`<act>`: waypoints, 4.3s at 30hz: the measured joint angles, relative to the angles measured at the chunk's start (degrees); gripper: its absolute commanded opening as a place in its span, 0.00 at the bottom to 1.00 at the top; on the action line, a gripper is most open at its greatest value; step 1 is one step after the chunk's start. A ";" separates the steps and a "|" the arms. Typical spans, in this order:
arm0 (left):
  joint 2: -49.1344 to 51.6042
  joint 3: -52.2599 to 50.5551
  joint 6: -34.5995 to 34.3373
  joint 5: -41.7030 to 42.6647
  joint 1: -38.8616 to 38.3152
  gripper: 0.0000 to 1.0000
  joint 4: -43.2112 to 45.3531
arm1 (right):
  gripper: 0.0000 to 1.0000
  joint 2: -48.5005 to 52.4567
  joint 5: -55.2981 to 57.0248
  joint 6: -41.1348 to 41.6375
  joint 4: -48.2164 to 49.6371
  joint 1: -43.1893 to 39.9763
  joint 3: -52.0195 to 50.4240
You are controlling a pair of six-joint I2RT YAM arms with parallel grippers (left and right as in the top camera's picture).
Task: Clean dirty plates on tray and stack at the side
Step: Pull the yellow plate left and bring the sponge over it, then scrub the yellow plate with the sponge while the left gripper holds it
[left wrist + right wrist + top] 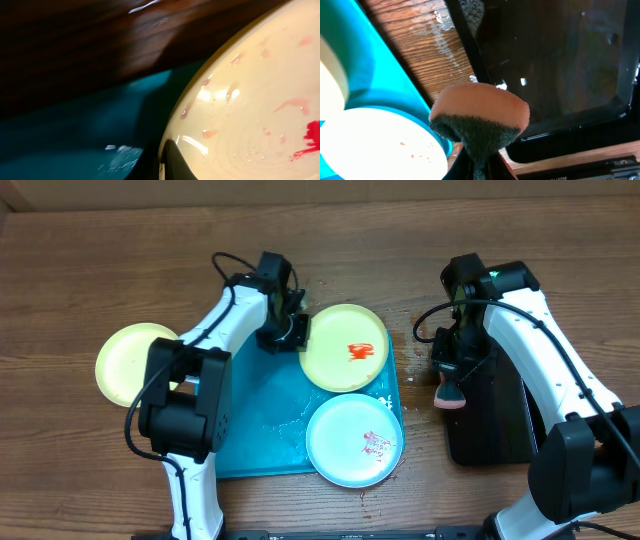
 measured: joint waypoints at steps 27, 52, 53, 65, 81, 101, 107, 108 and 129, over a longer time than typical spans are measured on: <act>-9.79 -1.07 -0.46 -16.26 1.62 0.04 -10.80 | 0.04 0.00 -11.02 -5.77 29.16 20.55 -0.04; -1.86 -1.31 1.97 -9.57 1.66 0.04 -9.31 | 0.04 7.91 -11.78 3.34 39.65 21.97 -0.04; -1.86 -1.31 1.97 -9.57 1.66 0.04 -9.31 | 0.04 9.16 -11.93 3.96 40.06 22.27 -0.04; -1.75 -1.31 1.97 -9.42 1.70 0.04 -9.31 | 0.04 21.24 -19.30 8.81 48.15 24.92 -0.04; -1.64 -1.31 1.95 -7.50 1.14 0.05 -9.25 | 0.04 20.52 -12.33 14.45 32.39 13.25 1.97; -1.57 -1.31 1.97 -7.15 1.33 0.04 -9.66 | 0.04 21.66 -16.41 15.85 48.46 26.58 1.03; -1.57 -1.31 1.95 -7.19 1.44 0.04 -9.73 | 0.04 21.79 -17.22 17.90 48.43 25.11 1.03; -1.57 -1.31 1.95 -7.19 1.42 0.04 -9.75 | 0.04 21.79 -17.27 18.01 48.52 24.72 1.03; -1.46 -1.31 1.95 -6.05 1.05 0.05 -9.46 | 0.04 21.86 -20.52 16.48 35.98 11.08 1.86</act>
